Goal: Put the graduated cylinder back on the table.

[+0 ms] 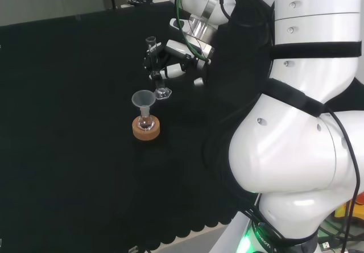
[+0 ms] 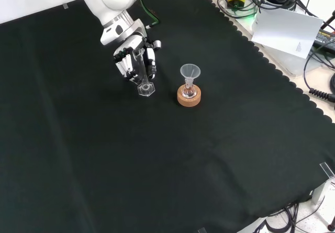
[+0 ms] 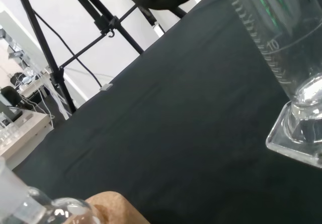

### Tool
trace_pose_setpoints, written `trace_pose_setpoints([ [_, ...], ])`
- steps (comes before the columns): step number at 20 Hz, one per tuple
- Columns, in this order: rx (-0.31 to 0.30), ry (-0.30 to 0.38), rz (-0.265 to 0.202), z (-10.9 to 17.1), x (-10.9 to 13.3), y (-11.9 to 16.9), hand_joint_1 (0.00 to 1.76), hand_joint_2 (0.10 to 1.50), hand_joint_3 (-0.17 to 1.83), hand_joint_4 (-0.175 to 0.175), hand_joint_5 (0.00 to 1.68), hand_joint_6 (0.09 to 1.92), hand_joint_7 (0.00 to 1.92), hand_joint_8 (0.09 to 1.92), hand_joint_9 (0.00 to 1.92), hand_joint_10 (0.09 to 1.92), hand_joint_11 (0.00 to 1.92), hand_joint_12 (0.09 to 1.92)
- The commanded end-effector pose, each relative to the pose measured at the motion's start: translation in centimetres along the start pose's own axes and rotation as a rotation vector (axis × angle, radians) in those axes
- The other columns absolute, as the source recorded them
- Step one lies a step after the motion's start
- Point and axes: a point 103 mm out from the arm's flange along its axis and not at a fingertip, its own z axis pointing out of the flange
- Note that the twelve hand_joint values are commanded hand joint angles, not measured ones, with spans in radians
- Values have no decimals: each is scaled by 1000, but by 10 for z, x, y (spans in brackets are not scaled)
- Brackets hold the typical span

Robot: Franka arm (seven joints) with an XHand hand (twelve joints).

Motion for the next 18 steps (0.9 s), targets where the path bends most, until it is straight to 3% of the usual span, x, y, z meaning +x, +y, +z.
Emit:
trace_pose_setpoints([
  [1,-9,-3,9,3,-3,-1,1263,1093,2,-175,1011,947,1039,937,1515,87,1338,678],
  [3,-14,-2,9,3,-4,-2,1176,1095,2,-108,1023,945,1110,699,1510,87,1329,687],
  [5,-21,1,8,4,-4,-3,1138,1096,3,-73,1029,944,1175,515,1507,87,1322,692],
  [18,-99,-31,4,7,-13,-14,1126,1097,3,-67,1028,947,1185,418,1483,87,1306,689],
])
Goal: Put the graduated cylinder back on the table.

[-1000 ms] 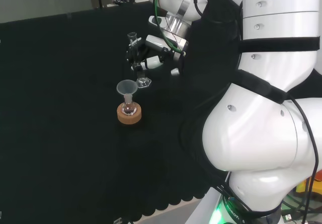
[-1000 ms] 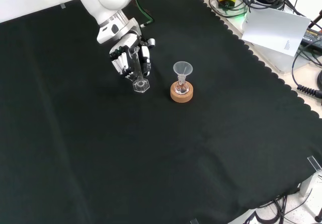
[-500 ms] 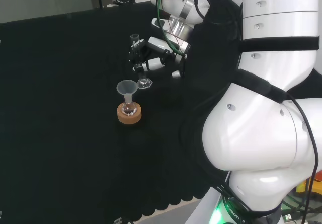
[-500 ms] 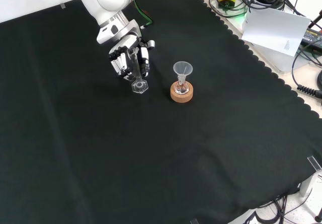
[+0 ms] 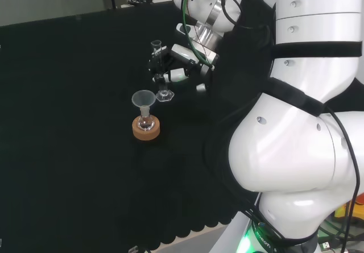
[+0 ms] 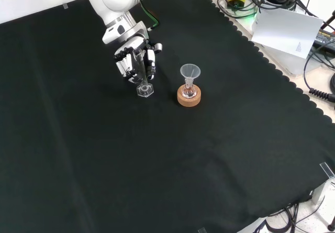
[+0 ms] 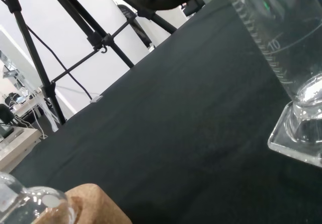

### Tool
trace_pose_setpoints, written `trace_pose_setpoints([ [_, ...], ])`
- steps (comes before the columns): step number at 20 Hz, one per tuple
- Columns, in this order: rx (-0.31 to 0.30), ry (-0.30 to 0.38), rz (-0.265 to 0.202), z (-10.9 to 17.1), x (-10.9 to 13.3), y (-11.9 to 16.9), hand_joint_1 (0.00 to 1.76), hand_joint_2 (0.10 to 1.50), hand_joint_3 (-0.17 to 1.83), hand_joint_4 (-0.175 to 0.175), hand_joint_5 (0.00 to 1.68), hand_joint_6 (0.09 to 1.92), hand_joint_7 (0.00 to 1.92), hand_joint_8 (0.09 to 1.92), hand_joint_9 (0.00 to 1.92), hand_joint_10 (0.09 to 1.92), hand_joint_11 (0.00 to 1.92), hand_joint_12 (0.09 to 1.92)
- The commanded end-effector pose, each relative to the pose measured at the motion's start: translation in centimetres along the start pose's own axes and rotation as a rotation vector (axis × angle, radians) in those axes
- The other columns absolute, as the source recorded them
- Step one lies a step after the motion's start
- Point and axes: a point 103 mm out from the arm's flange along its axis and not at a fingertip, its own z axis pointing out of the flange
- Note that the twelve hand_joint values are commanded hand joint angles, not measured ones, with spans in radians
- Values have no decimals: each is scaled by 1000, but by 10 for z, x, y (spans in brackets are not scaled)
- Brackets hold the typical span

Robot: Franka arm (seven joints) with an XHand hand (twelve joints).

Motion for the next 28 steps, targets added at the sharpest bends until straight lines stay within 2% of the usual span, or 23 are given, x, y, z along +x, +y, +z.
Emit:
trace_pose_setpoints([
  [1,-30,-22,-2,-1,-3,-2,1126,1097,3,-68,1028,947,1184,417,1481,87,1304,688],
  [15,-34,-45,-7,2,-4,-6,1126,1109,8,-88,998,991,1147,406,1440,87,1280,698],
  [22,-18,-59,-11,3,-2,-8,1127,1132,3,-120,950,1055,914,581,1337,87,1141,823],
  [25,-10,-54,-5,3,-3,-9,1107,1128,0,-71,954,1048,801,641,1286,87,1024,917],
  [28,2,-50,7,2,-4,-9,1081,1122,-2,0,964,1033,754,654,1260,87,952,972],
])
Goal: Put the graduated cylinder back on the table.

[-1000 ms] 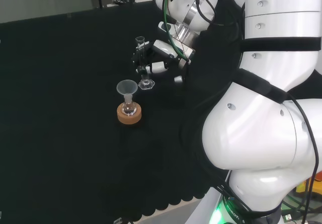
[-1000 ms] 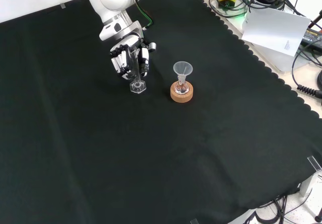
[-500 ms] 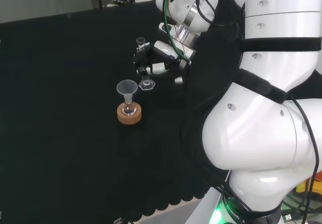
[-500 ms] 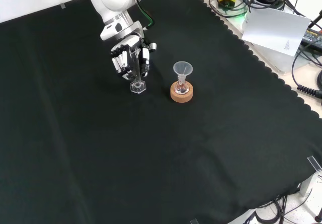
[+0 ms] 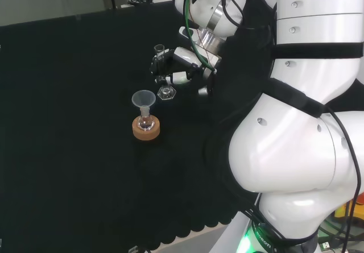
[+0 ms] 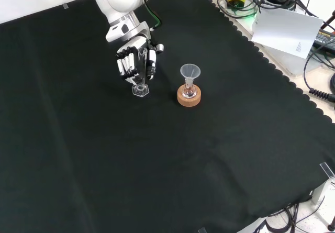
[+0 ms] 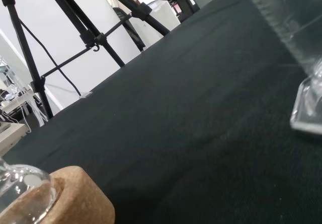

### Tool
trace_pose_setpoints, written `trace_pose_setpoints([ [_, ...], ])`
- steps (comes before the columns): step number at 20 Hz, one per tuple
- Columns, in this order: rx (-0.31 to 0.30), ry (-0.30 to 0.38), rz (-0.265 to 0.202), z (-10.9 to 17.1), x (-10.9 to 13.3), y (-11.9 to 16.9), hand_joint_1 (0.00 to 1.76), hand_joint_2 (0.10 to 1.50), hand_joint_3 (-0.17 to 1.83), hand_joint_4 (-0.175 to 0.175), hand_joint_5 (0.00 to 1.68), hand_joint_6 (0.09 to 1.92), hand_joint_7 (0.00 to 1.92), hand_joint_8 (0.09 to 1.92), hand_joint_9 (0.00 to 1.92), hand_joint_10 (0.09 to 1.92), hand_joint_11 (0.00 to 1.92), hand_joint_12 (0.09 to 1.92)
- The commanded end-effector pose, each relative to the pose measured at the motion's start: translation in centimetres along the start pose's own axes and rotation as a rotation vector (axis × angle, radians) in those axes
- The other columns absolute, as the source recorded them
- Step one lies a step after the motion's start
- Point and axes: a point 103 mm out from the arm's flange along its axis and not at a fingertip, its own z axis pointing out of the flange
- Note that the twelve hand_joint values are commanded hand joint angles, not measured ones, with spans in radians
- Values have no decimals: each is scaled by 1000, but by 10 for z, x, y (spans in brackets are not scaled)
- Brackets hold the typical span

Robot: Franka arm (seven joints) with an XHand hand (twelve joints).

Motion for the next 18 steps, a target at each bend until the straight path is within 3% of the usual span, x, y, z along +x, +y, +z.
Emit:
trace_pose_setpoints([
  [1,19,4,18,-1,-2,-1,1076,1120,-2,14,966,1029,747,655,1255,87,938,982],
  [5,35,13,38,-1,-5,0,1052,1118,-2,75,965,1028,728,653,1231,87,886,1032],
  [11,70,38,79,-3,-10,5,1033,1122,0,107,953,1044,726,653,1224,87,870,1054],
  [13,75,45,93,-5,-13,6,991,1090,-24,20,888,879,722,638,1201,87,837,1074],
  [14,74,53,99,-5,-14,6,974,1079,-35,-6,865,818,719,630,1187,87,819,1080],
  [18,75,71,111,-8,-16,7,918,1052,-113,-47,730,751,675,615,1135,87,716,1152],
])
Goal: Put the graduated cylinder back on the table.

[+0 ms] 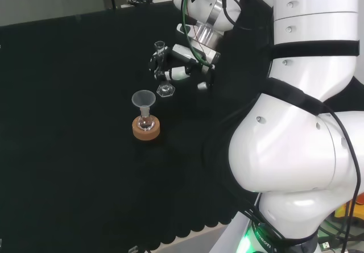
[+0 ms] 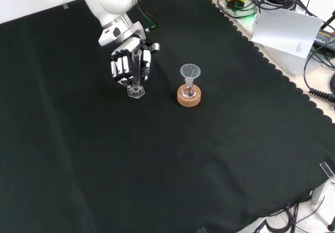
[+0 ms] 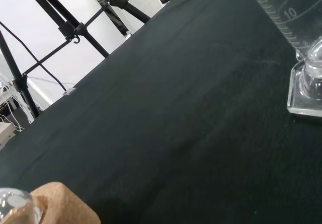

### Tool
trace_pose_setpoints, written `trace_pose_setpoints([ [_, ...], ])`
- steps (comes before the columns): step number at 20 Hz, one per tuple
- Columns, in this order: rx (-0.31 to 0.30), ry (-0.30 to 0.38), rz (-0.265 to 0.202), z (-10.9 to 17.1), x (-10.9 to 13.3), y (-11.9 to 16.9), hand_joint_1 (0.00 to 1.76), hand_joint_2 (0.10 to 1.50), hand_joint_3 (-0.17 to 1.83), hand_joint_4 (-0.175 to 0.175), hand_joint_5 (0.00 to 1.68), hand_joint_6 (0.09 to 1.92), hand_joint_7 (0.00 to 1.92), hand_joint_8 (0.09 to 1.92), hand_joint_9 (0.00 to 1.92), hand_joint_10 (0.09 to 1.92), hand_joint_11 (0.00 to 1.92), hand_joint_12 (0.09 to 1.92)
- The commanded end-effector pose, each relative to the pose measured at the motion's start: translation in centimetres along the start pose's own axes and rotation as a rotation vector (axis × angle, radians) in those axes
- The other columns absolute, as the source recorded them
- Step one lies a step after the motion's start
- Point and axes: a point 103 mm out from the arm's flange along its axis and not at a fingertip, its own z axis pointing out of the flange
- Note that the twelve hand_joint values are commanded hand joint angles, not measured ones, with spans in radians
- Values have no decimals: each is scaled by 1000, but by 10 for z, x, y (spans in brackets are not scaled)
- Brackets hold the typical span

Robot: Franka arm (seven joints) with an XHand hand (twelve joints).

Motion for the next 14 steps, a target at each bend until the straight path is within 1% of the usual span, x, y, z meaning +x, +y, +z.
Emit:
trace_pose_setpoints([
  [1,14,32,28,-2,-3,-2,905,1045,-141,-52,684,748,659,616,1120,87,686,1171],
  [4,14,32,27,-4,-3,-2,884,1022,-172,-57,598,735,633,620,1090,87,626,1207],
  [8,12,28,22,-7,-2,-4,865,997,-175,-61,532,711,617,621,1070,87,597,1223],
  [11,0,11,22,-12,1,-6,840,967,-175,-69,464,677,591,622,1046,87,566,1236],
  [14,-7,-6,36,-19,4,-8,813,941,-175,-76,399,572,480,650,956,87,457,1285],
])
